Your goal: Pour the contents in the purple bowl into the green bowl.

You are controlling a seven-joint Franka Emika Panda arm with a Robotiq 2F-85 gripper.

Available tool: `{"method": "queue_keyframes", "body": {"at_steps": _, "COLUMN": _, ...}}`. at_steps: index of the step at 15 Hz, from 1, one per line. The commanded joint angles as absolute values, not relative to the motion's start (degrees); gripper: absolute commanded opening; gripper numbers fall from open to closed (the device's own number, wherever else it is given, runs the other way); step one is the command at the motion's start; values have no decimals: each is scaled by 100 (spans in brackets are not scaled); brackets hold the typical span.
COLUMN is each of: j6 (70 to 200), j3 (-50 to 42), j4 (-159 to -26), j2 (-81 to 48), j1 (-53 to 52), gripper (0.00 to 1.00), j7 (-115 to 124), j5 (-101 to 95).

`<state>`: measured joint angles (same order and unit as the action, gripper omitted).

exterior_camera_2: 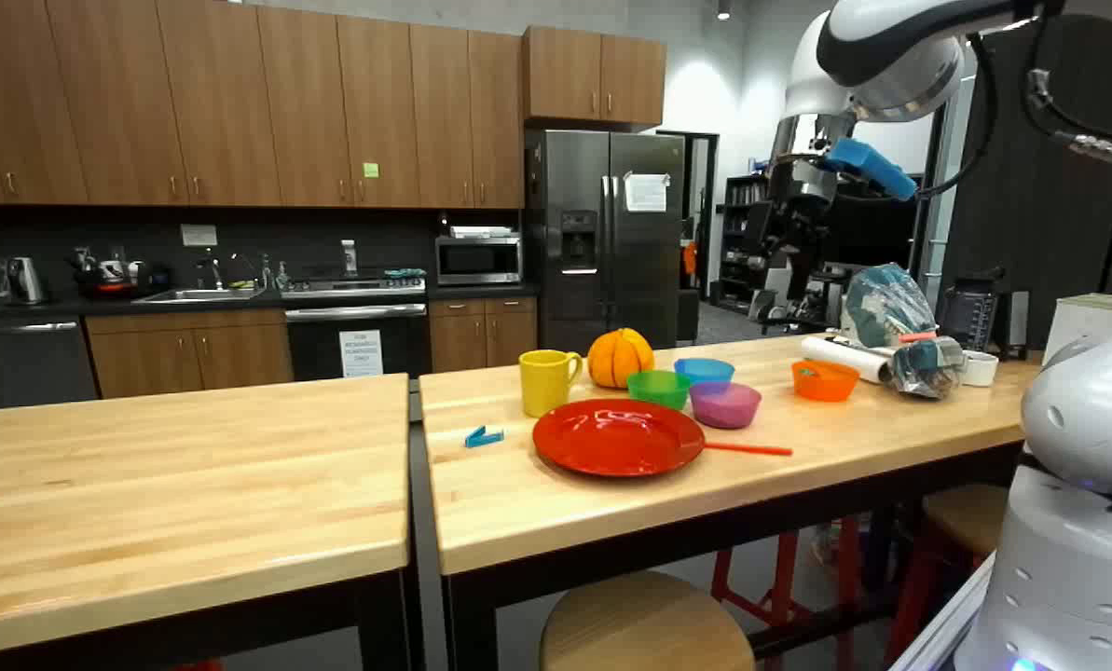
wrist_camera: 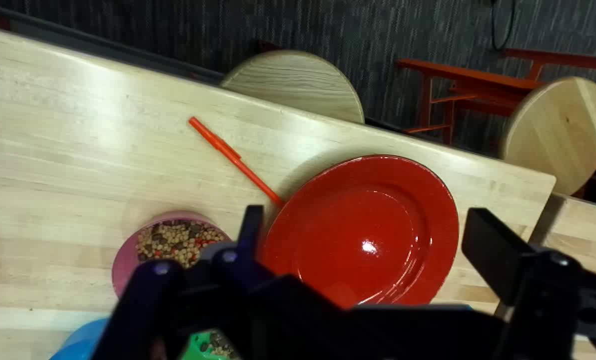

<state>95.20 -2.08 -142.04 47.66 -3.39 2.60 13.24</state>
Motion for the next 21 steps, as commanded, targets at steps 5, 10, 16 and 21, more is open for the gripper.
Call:
{"method": "queue_keyframes", "body": {"at_steps": 5, "j6": 9491, "j3": -131, "j4": -14178, "j2": 4760, "j1": -222, "gripper": 100, "j7": 194, "j5": 1381}}
{"method": "queue_keyframes", "body": {"at_steps": 10, "j6": 9491, "j3": -130, "j4": -14178, "j2": 4760, "j1": -222, "gripper": 100, "j7": 194, "j5": 1381}}
{"method": "queue_keyframes", "body": {"at_steps": 16, "j6": 9553, "j3": -101, "j4": -14197, "j2": 4741, "j1": -207, "gripper": 100, "j7": 220, "j5": 1375}}
{"method": "queue_keyframes", "body": {"at_steps": 21, "j6": 10273, "j3": 73, "j4": -14417, "j2": 4339, "j1": 72, "gripper": 100, "j7": 473, "j5": 1196}}
